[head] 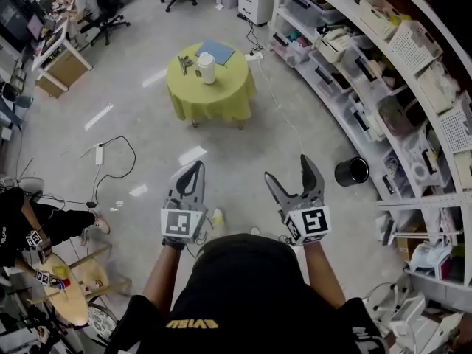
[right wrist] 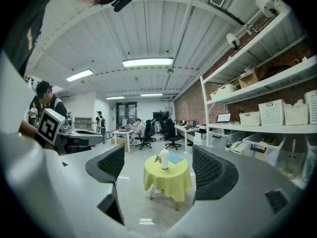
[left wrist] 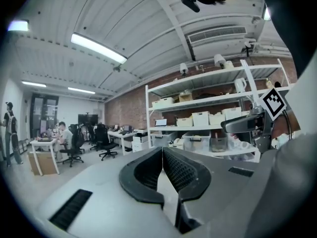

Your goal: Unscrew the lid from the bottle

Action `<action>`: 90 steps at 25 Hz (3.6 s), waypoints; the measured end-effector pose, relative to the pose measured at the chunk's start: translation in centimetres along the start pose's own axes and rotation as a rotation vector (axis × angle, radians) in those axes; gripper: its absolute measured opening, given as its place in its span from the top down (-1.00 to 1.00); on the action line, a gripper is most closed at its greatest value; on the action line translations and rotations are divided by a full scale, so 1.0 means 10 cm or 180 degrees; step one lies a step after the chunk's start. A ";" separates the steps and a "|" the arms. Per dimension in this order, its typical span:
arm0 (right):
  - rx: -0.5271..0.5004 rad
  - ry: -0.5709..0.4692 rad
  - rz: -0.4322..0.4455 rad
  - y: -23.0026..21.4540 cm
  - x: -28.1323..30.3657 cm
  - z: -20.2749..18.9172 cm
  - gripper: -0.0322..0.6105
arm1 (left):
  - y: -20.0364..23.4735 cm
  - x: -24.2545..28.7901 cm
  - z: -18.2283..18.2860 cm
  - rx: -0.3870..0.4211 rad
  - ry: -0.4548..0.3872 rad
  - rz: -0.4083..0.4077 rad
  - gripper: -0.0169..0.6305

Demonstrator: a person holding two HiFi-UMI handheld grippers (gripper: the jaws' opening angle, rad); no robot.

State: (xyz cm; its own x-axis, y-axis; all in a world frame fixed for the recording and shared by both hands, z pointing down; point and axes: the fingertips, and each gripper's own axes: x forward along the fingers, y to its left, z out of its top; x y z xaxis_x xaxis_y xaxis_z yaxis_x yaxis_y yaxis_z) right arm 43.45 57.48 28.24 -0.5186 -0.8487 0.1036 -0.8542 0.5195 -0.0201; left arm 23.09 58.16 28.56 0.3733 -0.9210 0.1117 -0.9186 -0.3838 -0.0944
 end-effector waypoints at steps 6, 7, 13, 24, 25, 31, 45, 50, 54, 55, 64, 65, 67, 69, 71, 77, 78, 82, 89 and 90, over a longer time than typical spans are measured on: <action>0.0004 -0.0016 -0.0175 0.39 0.65 0.11 -0.42 | 0.81 -0.01 -0.10 0.0018 -0.0005 -0.0060 0.89; 0.0000 -0.0010 -0.0199 0.45 0.76 0.11 -0.42 | 0.94 -0.02 -0.13 -0.0011 -0.0002 -0.0070 0.89; -0.0057 0.0046 -0.0391 0.64 1.23 0.16 -0.42 | 1.56 -0.06 -0.41 -0.0124 0.0059 -0.0151 0.89; -0.0059 0.0335 -0.0344 0.53 2.37 -0.07 -0.38 | 2.23 0.64 -0.70 -0.0211 0.0153 -0.0113 0.89; -0.0042 0.0329 -0.0300 0.50 2.55 -0.08 -0.38 | 2.31 0.75 -0.70 -0.0194 0.0157 -0.0113 0.89; 0.0015 0.0368 -0.0030 0.21 3.68 -0.08 -0.35 | 2.86 1.44 -0.45 -0.0181 0.0047 0.0034 0.89; 0.0166 0.0872 0.0530 -0.17 5.10 -0.33 -0.34 | 3.57 2.80 -0.75 -0.0087 0.0602 0.0213 0.89; 0.0101 0.1088 0.0513 -0.31 5.47 -0.47 -0.34 | 3.81 3.21 -0.81 -0.0053 0.0643 0.0109 0.88; 0.0079 0.1285 0.0462 -0.31 5.80 -0.66 -0.34 | 4.00 3.55 -1.05 0.0042 0.0736 -0.0137 0.88; 0.0079 0.1338 0.0433 -0.32 5.88 -0.71 -0.35 | 4.05 3.64 -1.11 0.0044 0.0748 -0.0214 0.88; 0.0052 0.1958 0.0094 -0.25 6.69 -1.12 -0.35 | 4.32 4.46 -1.58 -0.0198 0.0684 -0.1191 0.68; 0.0029 0.2062 0.0071 -0.25 6.74 -1.19 -0.35 | 4.29 4.53 -1.68 -0.0190 0.0710 -0.1309 0.66; 0.0014 0.2226 0.0044 -0.25 6.85 -1.31 -0.35 | 4.25 4.66 -1.89 -0.0158 0.0763 -0.1524 0.61; 0.0007 0.2354 0.0020 -0.28 6.96 -1.43 -0.35 | 4.18 4.79 -2.13 -0.0129 0.0838 -0.1714 0.48; -0.0004 0.2483 -0.0018 -0.35 7.03 -1.55 -0.35 | 4.06 4.89 -2.39 -0.0102 0.0973 -0.1887 0.27; 0.0149 0.2754 -0.0092 -0.44 7.28 -1.87 -0.34 | 3.77 5.25 -2.91 0.0133 0.1153 -0.2292 0.07; 0.0181 0.2804 -0.0061 -0.42 7.33 -1.92 -0.34 | 3.73 5.30 -2.97 0.0203 0.1149 -0.2354 -0.01; 0.0200 0.3020 -0.0015 -0.35 7.39 -2.08 -0.31 | 3.51 5.43 -3.19 0.0507 0.1145 -0.2584 -0.24; 0.0254 0.3291 -0.0026 -0.39 7.39 -2.25 -0.21 | 3.20 5.63 -3.39 0.0932 0.0958 -0.2881 -0.28; 0.0266 0.3307 -0.0002 -0.39 7.39 -2.25 -0.17 | 3.17 5.65 -3.40 0.0990 0.0903 -0.2907 -0.27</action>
State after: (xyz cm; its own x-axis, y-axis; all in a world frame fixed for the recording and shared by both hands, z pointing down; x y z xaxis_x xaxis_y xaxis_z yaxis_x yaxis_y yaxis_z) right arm 9.28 -5.04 58.35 -0.2650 -0.3252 0.9078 -0.8748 0.4770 -0.0845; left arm 10.67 -3.75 65.50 0.8359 -0.2306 0.4980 -0.2061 -0.9729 -0.1046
